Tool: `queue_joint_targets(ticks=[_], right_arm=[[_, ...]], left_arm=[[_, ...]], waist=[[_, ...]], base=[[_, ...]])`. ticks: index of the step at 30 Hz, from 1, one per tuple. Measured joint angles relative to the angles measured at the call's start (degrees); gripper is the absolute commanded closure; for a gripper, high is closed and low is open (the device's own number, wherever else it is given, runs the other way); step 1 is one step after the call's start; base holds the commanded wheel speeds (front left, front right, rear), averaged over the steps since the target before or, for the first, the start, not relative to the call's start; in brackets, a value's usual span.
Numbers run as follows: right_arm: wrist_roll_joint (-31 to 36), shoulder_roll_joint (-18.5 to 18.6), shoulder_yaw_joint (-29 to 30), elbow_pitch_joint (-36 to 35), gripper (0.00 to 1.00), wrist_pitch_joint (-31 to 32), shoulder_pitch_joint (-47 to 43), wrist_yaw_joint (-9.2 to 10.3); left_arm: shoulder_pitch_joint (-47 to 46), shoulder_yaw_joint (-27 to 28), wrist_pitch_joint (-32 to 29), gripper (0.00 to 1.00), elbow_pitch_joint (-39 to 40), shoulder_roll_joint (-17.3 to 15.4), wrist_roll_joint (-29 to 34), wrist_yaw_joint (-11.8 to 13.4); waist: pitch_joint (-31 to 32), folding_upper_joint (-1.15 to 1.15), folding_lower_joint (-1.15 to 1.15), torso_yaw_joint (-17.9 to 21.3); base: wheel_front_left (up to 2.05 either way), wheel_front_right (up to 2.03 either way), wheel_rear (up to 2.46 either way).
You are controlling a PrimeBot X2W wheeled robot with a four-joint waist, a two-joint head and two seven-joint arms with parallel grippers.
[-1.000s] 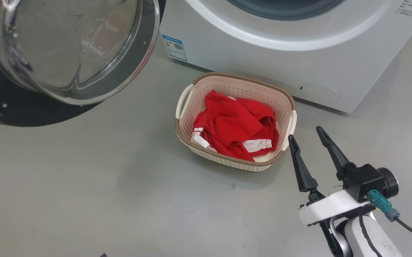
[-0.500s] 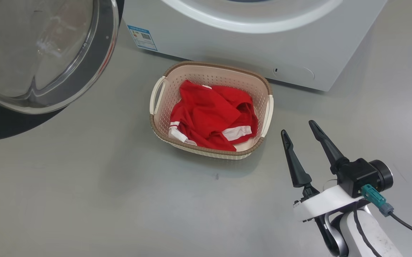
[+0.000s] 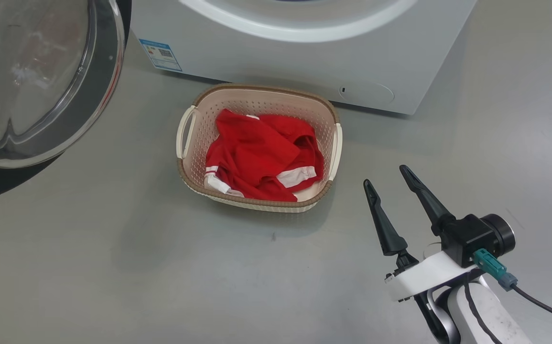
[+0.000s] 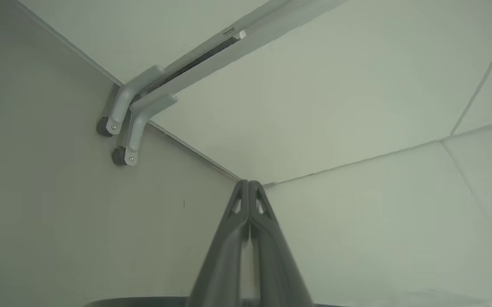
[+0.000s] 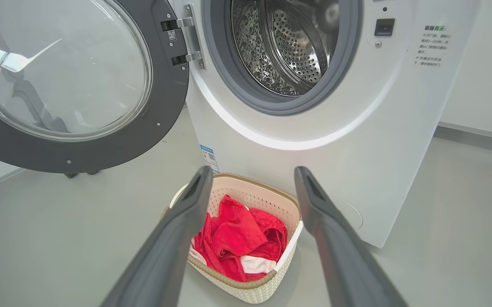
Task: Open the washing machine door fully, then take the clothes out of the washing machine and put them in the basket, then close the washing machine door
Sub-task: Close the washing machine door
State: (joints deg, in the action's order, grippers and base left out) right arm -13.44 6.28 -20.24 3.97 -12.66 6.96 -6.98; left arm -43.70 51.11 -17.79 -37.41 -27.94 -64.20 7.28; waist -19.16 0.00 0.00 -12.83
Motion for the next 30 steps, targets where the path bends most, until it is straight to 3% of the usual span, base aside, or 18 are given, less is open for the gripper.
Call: queue_joint_targets(ticks=[5,14,30], right_arm=[[-0.01,0.02,-0.15,0.03,0.00,0.00,0.27,0.00],[-0.01,0.09,-0.09,0.04,0.00,-0.02,0.27,0.00],[-0.01,0.46,-0.11,0.05,0.00,-0.09,0.70,0.00]], left_arm=[[-4.93,3.26,-0.89,1.00,-3.94,-0.13,-2.96,0.00],[-5.61,0.74,-3.90,1.00,-12.18,-0.59,-0.67,0.00],[-9.75,-2.20,-10.44,1.00,-16.50,-1.65,0.47,0.00]], waist=[[0.10,0.00,0.00,0.99],[-0.01,0.00,0.00,1.64],[-0.29,0.00,0.00,1.55]], base=[[0.00,0.00,0.00],[0.00,0.00,0.00],[0.00,0.00,0.00]])
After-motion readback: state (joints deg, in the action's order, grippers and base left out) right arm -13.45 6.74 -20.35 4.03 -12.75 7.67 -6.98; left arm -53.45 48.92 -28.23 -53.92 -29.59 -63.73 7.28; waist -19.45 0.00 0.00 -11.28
